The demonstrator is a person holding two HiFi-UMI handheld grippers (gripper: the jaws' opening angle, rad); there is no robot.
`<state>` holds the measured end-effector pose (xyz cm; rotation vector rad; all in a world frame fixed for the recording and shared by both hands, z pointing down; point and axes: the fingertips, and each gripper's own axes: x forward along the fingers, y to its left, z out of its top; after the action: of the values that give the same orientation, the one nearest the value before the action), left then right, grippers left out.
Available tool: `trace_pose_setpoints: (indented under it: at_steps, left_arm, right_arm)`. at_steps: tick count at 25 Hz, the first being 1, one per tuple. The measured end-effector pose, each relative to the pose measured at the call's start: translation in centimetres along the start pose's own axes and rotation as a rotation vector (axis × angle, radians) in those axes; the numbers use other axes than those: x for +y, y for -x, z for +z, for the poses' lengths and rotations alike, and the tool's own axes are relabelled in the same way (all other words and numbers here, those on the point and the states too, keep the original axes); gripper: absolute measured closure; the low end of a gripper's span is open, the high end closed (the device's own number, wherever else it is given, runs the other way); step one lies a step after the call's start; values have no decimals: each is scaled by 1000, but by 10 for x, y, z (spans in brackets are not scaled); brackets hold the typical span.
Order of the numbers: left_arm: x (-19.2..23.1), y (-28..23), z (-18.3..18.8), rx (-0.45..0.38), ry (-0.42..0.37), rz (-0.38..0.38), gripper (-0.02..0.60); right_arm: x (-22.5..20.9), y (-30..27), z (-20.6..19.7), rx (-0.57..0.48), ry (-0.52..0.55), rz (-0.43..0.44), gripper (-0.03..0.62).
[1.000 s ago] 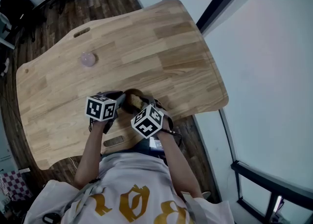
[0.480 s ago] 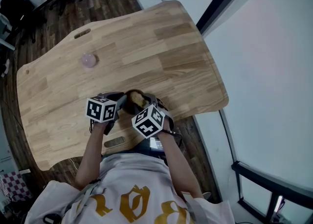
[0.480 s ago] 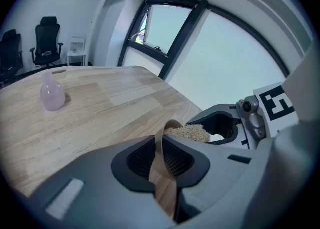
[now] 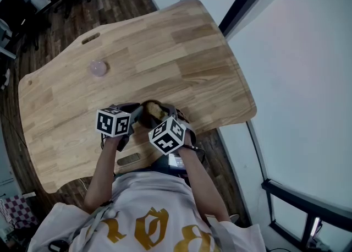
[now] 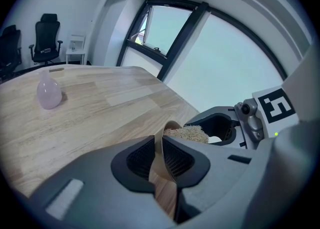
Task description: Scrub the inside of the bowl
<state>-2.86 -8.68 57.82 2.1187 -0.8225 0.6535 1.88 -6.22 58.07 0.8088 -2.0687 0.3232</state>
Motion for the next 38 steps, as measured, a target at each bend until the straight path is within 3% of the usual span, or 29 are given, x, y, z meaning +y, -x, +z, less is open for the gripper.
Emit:
trace_pose_setpoints:
  at_steps: [10, 24, 38]
  left_arm:
    - [0, 2, 5, -27, 49, -22, 538]
    - [1, 1, 8, -62, 141, -58, 538]
    - [6, 1, 7, -60, 140, -40, 538]
  right_arm:
    - [1, 3, 10, -38, 0, 19, 411]
    - [18, 4, 17, -84, -10, 118, 411]
    - [36, 3, 14, -85, 25, 186, 411]
